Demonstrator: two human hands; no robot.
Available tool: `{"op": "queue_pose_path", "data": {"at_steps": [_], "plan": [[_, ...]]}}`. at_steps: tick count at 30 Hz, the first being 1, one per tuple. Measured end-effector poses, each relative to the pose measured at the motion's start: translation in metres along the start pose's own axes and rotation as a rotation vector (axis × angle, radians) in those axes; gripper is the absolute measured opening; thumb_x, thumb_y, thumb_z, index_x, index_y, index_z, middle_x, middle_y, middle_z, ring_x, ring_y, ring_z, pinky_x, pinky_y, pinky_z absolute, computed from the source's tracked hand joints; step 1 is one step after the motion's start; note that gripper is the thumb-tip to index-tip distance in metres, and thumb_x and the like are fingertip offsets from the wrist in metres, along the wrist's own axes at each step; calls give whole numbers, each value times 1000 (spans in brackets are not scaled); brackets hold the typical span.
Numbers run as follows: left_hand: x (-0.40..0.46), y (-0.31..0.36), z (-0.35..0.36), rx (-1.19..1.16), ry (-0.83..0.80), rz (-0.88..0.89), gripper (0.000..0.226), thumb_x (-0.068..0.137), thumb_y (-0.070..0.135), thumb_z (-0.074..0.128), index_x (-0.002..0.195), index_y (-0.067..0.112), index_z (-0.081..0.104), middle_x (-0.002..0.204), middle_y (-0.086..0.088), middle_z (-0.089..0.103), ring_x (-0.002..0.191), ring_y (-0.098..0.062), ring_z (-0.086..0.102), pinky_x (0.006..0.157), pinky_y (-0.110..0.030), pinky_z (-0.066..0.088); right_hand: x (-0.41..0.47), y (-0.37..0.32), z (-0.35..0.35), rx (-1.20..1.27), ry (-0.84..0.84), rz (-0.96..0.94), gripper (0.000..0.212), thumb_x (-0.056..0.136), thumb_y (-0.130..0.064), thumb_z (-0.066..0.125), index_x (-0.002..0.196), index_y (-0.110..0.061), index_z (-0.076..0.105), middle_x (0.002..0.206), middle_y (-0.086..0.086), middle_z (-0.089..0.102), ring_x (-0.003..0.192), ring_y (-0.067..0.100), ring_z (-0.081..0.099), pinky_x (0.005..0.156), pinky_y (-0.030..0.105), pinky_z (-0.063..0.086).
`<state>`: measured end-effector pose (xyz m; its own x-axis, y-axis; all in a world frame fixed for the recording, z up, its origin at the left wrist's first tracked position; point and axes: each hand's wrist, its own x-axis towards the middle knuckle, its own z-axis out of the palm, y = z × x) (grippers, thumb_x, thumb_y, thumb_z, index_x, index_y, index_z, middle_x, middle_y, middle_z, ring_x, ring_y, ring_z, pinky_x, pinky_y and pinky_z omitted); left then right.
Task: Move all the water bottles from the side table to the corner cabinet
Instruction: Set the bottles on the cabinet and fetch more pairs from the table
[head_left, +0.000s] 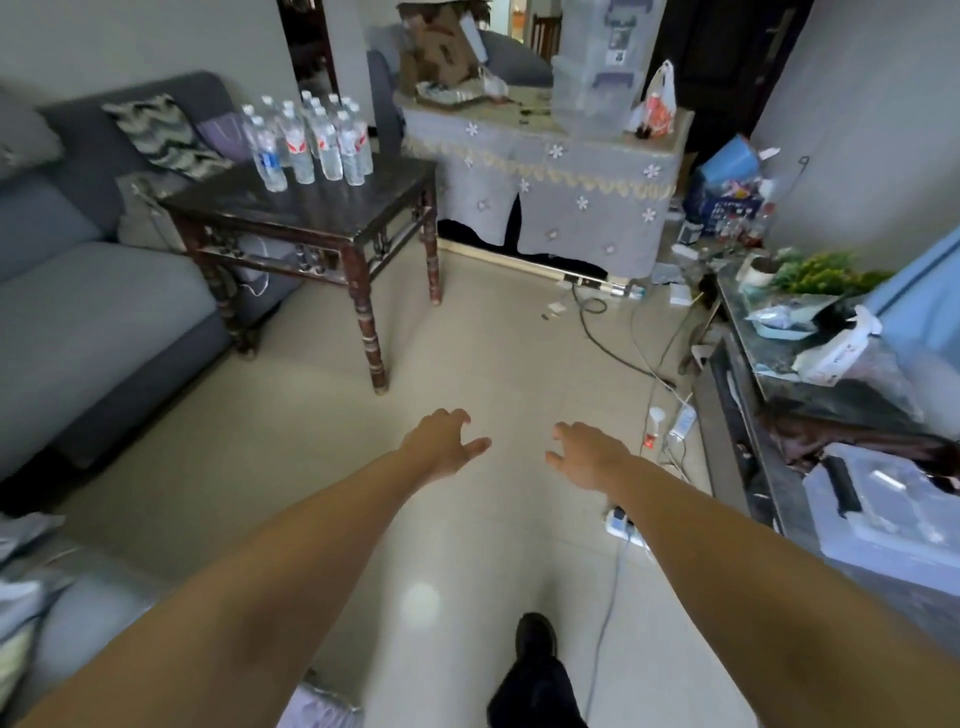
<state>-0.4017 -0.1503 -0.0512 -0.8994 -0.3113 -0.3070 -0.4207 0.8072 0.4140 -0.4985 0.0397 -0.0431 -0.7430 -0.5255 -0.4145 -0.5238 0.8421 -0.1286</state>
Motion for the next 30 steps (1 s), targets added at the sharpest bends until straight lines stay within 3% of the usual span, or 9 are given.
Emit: {"op": "queue_pose_path", "data": {"at_steps": [10, 20, 30], "plan": [[153, -61, -99, -38, 94, -133, 51, 93, 49, 53, 127, 11, 52, 129, -15, 55, 117, -33, 54, 98, -38, 44, 194, -43, -77, 8, -20, -100, 49, 101, -39, 39, 141, -10, 40, 138, 14, 47, 127, 32, 49, 104, 44, 43], [292, -120, -204, -77, 184, -299, 47, 94, 42, 54, 127, 9, 54, 132, -16, 54, 119, -32, 53, 97, -37, 42, 386, -107, -167, 3, -12, -228, 49, 100, -38, 43, 140, -9, 42, 141, 16, 46, 131, 33, 46, 106, 41, 40], [500, -191, -291, -60, 180, -289, 55, 93, 47, 52, 134, 11, 48, 133, -14, 54, 117, -32, 55, 99, -41, 46, 604, -154, -253, 30, -18, -275, 54, 101, -37, 41, 148, -10, 33, 150, 14, 39, 136, 30, 41, 110, 38, 34]]}}
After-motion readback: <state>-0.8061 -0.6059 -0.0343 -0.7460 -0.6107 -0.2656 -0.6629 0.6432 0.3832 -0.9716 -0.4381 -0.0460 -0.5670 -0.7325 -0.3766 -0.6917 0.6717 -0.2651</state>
